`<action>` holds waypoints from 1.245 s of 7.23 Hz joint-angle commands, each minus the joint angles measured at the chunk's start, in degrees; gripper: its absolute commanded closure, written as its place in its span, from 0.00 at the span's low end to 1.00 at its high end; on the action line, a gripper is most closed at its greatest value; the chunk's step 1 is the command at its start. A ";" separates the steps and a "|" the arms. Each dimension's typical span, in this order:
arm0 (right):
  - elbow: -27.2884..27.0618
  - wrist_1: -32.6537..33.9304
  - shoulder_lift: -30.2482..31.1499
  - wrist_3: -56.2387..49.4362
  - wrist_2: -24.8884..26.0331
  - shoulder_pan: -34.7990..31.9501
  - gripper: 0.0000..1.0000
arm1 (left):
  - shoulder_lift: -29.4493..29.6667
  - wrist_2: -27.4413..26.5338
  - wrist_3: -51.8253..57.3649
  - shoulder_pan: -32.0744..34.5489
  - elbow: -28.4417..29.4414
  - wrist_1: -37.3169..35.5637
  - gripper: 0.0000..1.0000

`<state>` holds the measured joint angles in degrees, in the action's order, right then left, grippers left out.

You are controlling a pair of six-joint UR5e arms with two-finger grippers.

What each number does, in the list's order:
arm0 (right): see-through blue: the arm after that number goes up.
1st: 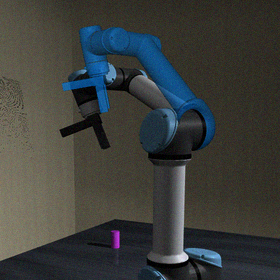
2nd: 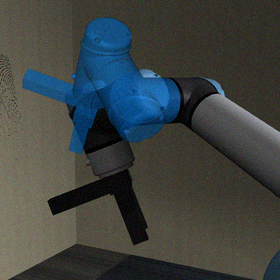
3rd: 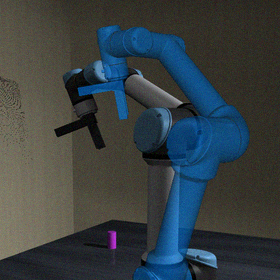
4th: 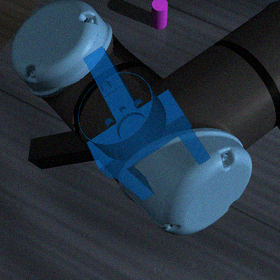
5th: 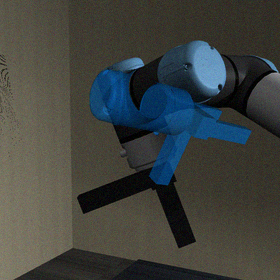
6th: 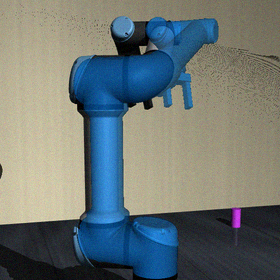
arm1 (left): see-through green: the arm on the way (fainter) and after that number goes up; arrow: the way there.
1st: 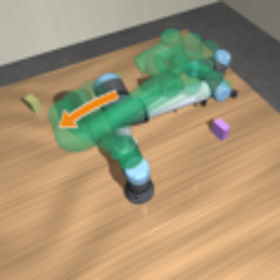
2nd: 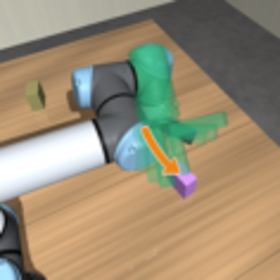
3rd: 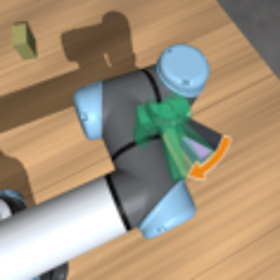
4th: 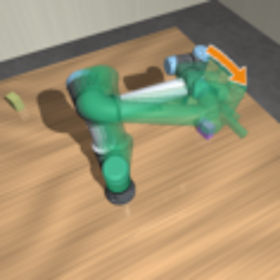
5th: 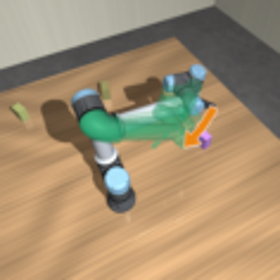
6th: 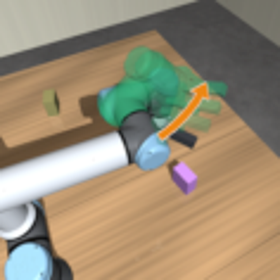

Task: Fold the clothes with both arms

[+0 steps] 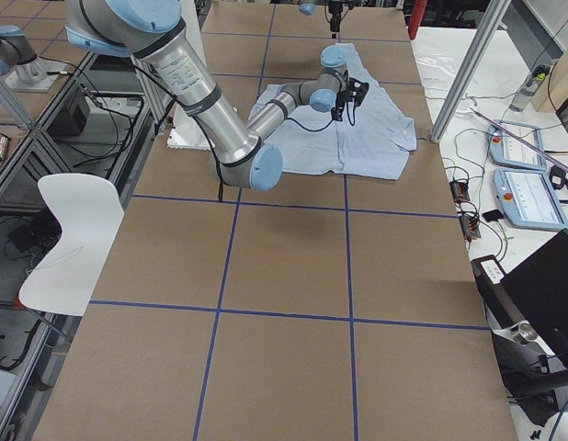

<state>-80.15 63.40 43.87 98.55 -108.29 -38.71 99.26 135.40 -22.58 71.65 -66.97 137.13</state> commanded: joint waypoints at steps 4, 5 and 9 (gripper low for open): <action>-0.18 -0.12 0.25 -0.20 0.54 0.48 0.00 | 3.03 -1.02 -8.00 -2.66 5.34 1.38 0.12; -0.36 -0.12 0.25 -0.20 0.63 0.48 0.00 | 3.04 -0.93 -8.00 -2.66 5.35 1.30 0.20; -0.97 -0.21 0.42 -0.11 0.80 0.66 0.00 | 2.08 -1.11 -7.21 -2.57 5.62 1.47 0.22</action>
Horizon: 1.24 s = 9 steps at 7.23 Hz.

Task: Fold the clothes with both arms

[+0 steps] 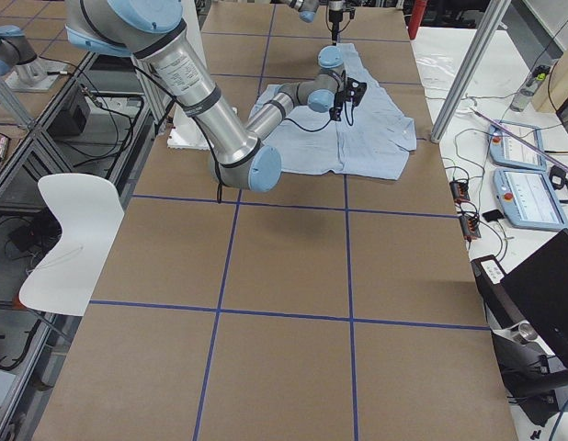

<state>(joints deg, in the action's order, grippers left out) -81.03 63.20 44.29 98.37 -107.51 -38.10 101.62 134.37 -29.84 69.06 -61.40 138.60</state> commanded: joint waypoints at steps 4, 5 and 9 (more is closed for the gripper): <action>-0.09 -0.01 0.27 0.07 0.02 0.22 0.00 | -0.10 -0.16 -0.13 0.02 0.14 -0.43 0.41; -0.09 -0.01 0.27 0.07 0.02 0.40 0.00 | -0.02 -0.08 -0.22 0.02 -0.04 -0.43 0.41; -0.09 -0.10 0.18 0.16 0.10 0.66 0.00 | 0.60 -3.59 -0.66 0.28 -0.04 0.01 0.35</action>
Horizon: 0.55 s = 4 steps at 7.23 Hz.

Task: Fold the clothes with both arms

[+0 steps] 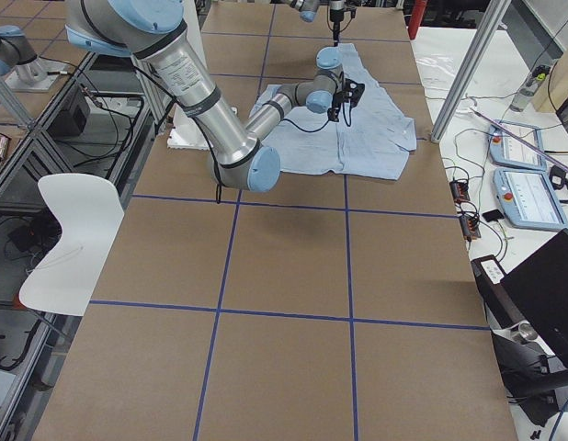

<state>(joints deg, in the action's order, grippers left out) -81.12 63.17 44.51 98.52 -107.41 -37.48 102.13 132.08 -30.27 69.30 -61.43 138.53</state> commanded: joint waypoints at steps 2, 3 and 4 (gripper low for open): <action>0.00 -0.06 -0.04 0.00 0.00 0.04 0.00 | 0.18 -1.30 -0.32 0.04 0.17 -0.54 0.35; 0.00 -0.06 -0.04 0.00 -0.08 0.04 0.00 | 0.18 -1.30 -0.41 0.04 0.43 -0.54 0.35; 0.00 -0.06 0.05 -0.08 0.00 0.04 0.00 | 0.18 -1.30 -0.49 0.04 0.43 -0.72 0.35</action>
